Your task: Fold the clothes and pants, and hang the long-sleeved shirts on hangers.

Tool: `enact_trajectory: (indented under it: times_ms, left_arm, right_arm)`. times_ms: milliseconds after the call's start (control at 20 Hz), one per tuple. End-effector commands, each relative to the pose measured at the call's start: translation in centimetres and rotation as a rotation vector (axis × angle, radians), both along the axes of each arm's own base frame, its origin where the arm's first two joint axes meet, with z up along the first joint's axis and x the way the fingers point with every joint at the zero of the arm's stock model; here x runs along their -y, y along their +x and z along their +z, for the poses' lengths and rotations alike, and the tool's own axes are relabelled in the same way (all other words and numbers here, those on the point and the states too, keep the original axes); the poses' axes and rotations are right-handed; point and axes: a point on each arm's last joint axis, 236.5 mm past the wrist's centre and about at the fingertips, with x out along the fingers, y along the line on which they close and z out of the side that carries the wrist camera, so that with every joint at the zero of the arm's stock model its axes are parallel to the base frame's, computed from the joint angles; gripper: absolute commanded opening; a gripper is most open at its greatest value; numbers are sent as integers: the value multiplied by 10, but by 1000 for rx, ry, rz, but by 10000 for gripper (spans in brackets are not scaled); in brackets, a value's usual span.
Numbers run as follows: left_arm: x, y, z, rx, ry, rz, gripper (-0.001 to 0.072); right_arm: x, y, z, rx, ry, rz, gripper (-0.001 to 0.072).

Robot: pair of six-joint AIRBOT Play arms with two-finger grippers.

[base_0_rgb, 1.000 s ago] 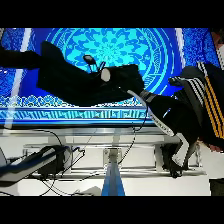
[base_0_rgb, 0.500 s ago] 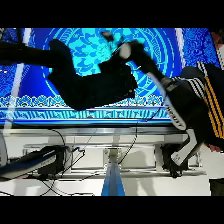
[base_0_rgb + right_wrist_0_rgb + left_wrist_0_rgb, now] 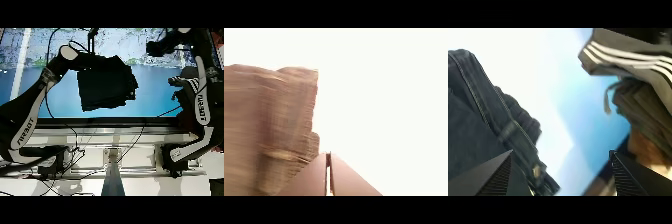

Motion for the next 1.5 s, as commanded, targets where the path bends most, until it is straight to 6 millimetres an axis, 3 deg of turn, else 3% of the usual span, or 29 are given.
enact_trajectory:
  times_ms: [0, 100, 150, 200, 250, 350, 450, 500, 650, 750, 900, 950, 1000, 1050, 1150, 1250, 1350, 1450]
  left_arm:
    - [-12, 18, -7, 38, 30, 48, 696]
    - [-37, 23, -10, 32, 72, 46, 695]
    - [-51, 24, -16, 22, 102, 39, 695]
    - [-64, 24, -22, 8, 131, 34, 695]
    - [-78, 25, -29, -2, 165, 30, 695]
    - [-102, 24, -41, -19, 234, 18, 695]
    - [-124, 21, -55, -34, 315, 0, 695]
    - [-131, 18, -59, -48, 336, -11, 695]
    - [-138, 13, -62, -73, 343, -20, 694]
    - [-140, 15, -64, -71, 353, -19, 694]
    - [-146, 15, -69, -66, 388, -23, 694]
    - [-146, 15, -69, -66, 387, -22, 694]
    - [-146, 15, -69, -65, 387, -23, 694]
    - [-146, 15, -68, -64, 387, -22, 694]
    - [-153, 18, -62, -48, 392, -6, 694]
    - [-170, 22, -47, -5, 418, 25, 693]
    - [-193, 25, -16, 61, 431, 80, 693]
    - [-215, 24, 25, 140, 422, 146, 693]
  right_arm:
    - [39, -18, -18, -49, 12, 104, 41]
    - [24, -33, -35, -94, 159, 145, 41]
    - [12, -38, -44, -117, 237, 131, 91]
    - [-2, -41, -55, -135, 311, 99, 358]
    - [-17, -43, -65, -152, 378, 59, 544]
    - [-50, -50, -89, -197, 479, 4, 582]
    - [-86, -64, -115, -271, 523, -4, 712]
    - [-108, -73, -124, -315, 549, 13, 717]
    - [-178, -91, -116, -333, 649, 131, 673]
    - [-214, -105, -106, -301, 639, 255, 674]
    - [-242, -112, -114, -213, 489, 376, 670]
    - [-245, -107, -120, -183, 433, 363, 568]
    - [-248, -100, -124, -146, 384, 345, 246]
    - [-250, -93, -125, -115, 355, 334, 51]
    - [-252, -84, -111, -67, 343, 350, 40]
    - [-239, -63, -81, 5, 320, 320, 40]
    - [-208, -37, -36, 110, 279, 248, 39]
    - [-165, -17, 16, 220, 228, 162, 40]
